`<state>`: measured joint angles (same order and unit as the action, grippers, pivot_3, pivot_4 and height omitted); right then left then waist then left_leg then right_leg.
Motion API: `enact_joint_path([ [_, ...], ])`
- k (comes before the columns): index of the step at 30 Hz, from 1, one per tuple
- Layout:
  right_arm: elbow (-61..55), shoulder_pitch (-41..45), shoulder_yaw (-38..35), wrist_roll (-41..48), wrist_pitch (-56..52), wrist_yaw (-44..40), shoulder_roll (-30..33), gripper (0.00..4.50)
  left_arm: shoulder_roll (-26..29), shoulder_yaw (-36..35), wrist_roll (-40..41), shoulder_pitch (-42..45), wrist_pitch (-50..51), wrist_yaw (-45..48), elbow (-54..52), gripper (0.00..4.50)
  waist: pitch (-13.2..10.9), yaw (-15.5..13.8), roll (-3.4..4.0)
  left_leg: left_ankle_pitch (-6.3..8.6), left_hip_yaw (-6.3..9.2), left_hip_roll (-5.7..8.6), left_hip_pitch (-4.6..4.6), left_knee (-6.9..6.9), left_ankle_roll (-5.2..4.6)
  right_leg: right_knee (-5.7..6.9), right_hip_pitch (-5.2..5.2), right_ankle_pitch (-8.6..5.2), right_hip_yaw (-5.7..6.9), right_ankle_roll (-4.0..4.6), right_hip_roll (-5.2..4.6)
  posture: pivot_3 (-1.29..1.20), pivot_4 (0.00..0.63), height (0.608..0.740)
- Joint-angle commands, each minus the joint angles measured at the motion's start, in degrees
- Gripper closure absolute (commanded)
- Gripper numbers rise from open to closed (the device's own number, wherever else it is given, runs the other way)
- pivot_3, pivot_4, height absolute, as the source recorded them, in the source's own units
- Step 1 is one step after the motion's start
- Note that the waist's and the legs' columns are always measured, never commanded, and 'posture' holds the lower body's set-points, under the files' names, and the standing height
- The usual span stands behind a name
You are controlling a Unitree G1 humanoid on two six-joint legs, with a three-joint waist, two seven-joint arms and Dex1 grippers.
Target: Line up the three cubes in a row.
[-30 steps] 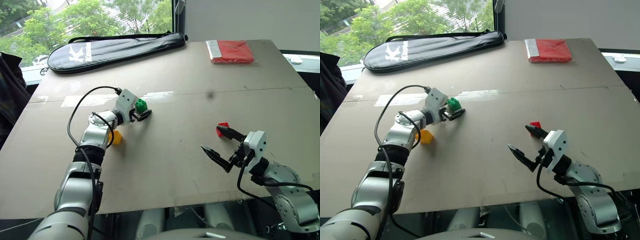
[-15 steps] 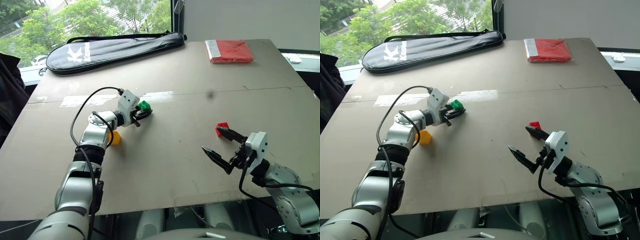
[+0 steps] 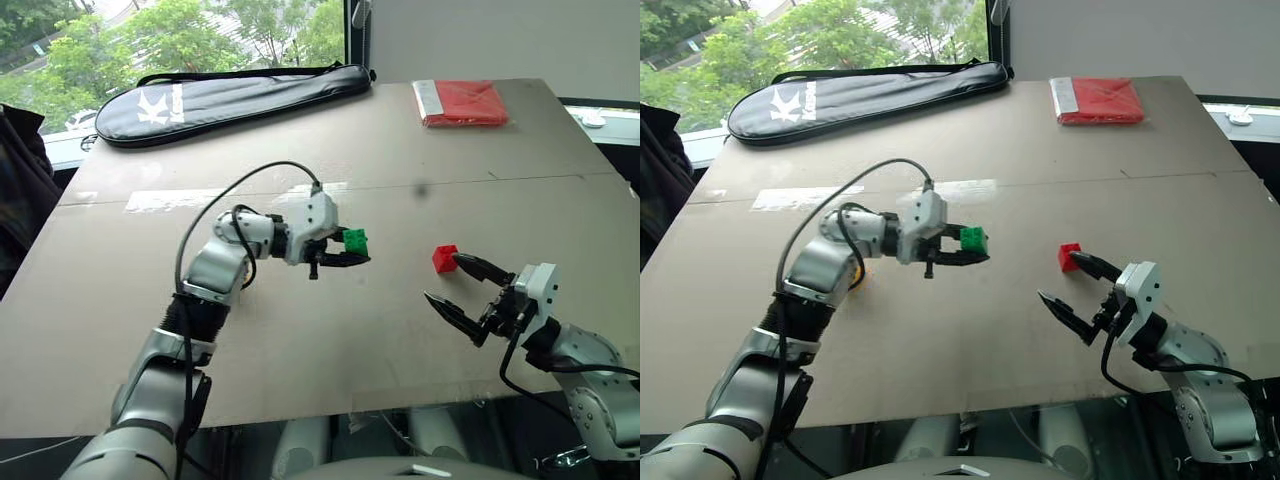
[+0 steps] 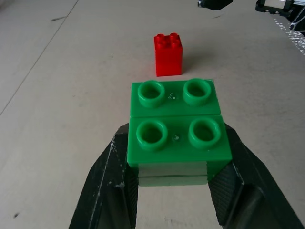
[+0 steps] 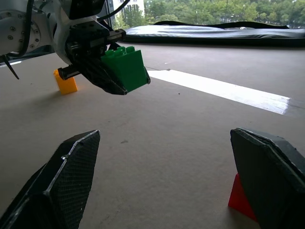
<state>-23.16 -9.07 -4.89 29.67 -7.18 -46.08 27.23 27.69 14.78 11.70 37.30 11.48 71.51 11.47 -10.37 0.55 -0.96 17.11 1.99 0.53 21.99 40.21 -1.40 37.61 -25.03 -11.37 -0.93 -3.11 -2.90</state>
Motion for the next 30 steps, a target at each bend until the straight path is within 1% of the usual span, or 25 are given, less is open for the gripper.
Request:
enact_joint_path([
  [1, 0.2, -2.3, -3.1, 1.2, 1.9, -2.1, 1.3, 0.0, -3.0, 1.7, -2.1, 1.1, -2.6, -2.1, 2.3, 3.17, 0.0, 0.0, 0.0, 0.0, 0.01, 0.01, 0.0, 0.0, 0.0, -0.01, 0.01, 0.0, 0.0, 0.0, 0.0, 0.0, 0.15, 0.701],
  [5, 0.6, -5.6, -6.3, 2.0, 3.0, -2.7, 1.9, 0.0, -7.5, 4.0, -5.2, 2.3, -5.3, -4.7, 7.4, 3.17, 0.0, 0.0, -0.01, 0.0, 0.0, 0.03, 0.0, 0.0, -0.01, -0.01, 0.0, 0.02, -0.01, 0.03, 0.0, 0.0, 0.15, 0.701],
  [9, 0.3, -8.1, -7.5, 1.8, 3.9, -3.4, 2.0, 0.0, -9.7, 5.0, -7.4, 3.9, -7.1, -6.0, 11.9, 3.17, 0.0, 0.2, -0.01, 0.0, -0.03, 0.02, -0.03, 0.0, -0.01, 0.0, 0.01, -0.07, -0.06, -0.13, 0.01, 0.0, 0.15, 0.701],
  [11, -0.1, -8.8, -7.6, 1.8, 4.3, -3.3, 1.8, 0.0, -11.0, 5.2, -7.8, 4.9, -5.6, -6.6, 14.5, 3.17, 0.0, 0.1, -0.01, 0.0, -0.03, 0.02, -0.06, 0.0, -0.01, 0.04, 0.02, -0.09, -0.05, -0.15, 0.02, 0.0, 0.15, 0.701],
  [16, -0.7, -9.0, -7.3, 1.8, 4.9, -2.7, 1.2, 0.0, -12.0, 6.5, -10.4, 6.3, -7.2, -6.9, 19.2, 3.17, 0.0, 0.2, -0.01, 0.0, -0.03, 0.02, -0.07, 0.01, -0.01, 0.06, 0.02, -0.1, -0.06, -0.17, 0.04, 0.0, 0.15, 0.701],
  [22, -0.6, -9.0, -7.0, 1.7, 5.3, -3.1, 1.2, 0.0, -12.6, 6.3, -10.6, 6.8, -7.2, -5.1, 21.4, 3.17, 0.0, 0.0, -0.01, 0.0, -0.02, 0.02, -0.07, 0.01, -0.01, 0.04, 0.06, -0.09, -0.05, -0.17, 0.02, 0.0, 0.15, 0.701],
  [23, -0.5, -9.0, -6.9, 1.7, 5.4, -3.2, 1.2, 0.0, -12.7, 6.2, -10.6, 6.9, -7.3, -5.2, 21.7, 2.15, 0.0, 0.0, -0.01, 0.0, -0.01, 0.02, -0.09, 0.02, -0.01, 0.04, 0.07, -0.1, -0.05, -0.17, 0.02, 0.0, 0.15, 0.701],
  [24, -0.4, -9.0, -6.9, 1.8, 5.5, -3.3, 1.2, 0.0, -12.8, 6.0, -10.5, 7.0, -7.3, -5.1, 21.9, 1.82, 0.0, 0.0, -0.01, 0.0, -0.02, 0.01, -0.09, 0.02, -0.01, 0.04, 0.08, -0.1, -0.05, -0.17, 0.02, 0.0, 0.15, 0.701],
  [26, -0.3, -8.9, -6.7, 1.7, 5.7, -3.4, 1.2, 0.0, -12.8, 5.8, -10.4, 7.2, -7.4, -4.9, 22.1, 0.92, 0.0, 0.0, -0.01, 0.0, -0.02, 0.01, -0.1, 0.03, -0.01, 0.04, 0.09, -0.1, -0.05, -0.17, 0.02, 0.0, 0.15, 0.701],
  [27, -0.1, -8.9, -6.6, 1.7, 5.8, -3.6, 1.2, 0.0, -12.6, 5.7, -10.7, 7.2, -7.6, -5.0, 22.1, 0.39, 0.0, 0.0, -0.01, 0.0, -0.02, 0.01, -0.11, 0.04, -0.01, 0.05, 0.09, -0.1, -0.05, -0.17, 0.02, 0.0, 0.15, 0.701],
  [28, 0.0, -8.9, -6.6, 1.7, 5.9, -3.6, 1.2, 0.0, -12.5, 5.7, -10.8, 7.2, -7.8, -5.2, 22.1, 0.08, 0.0, 0.1, -0.01, 0.0, -0.02, 0.01, -0.11, 0.05, -0.01, 0.05, 0.1, -0.1, -0.05, -0.17, 0.02, 0.0, 0.15, 0.701],
  [30, 0.2, -8.8, -6.4, 1.7, 6.1, -3.9, 1.2, 0.0, -12.1, 5.2, -10.8, 7.0, -7.9, -5.7, 21.7, 0.08, 0.0, 0.1, -0.01, 0.0, -0.02, 0.01, -0.12, 0.05, -0.01, 0.06, 0.1, -0.1, -0.05, -0.17, 0.02, 0.0, 0.15, 0.701],
])
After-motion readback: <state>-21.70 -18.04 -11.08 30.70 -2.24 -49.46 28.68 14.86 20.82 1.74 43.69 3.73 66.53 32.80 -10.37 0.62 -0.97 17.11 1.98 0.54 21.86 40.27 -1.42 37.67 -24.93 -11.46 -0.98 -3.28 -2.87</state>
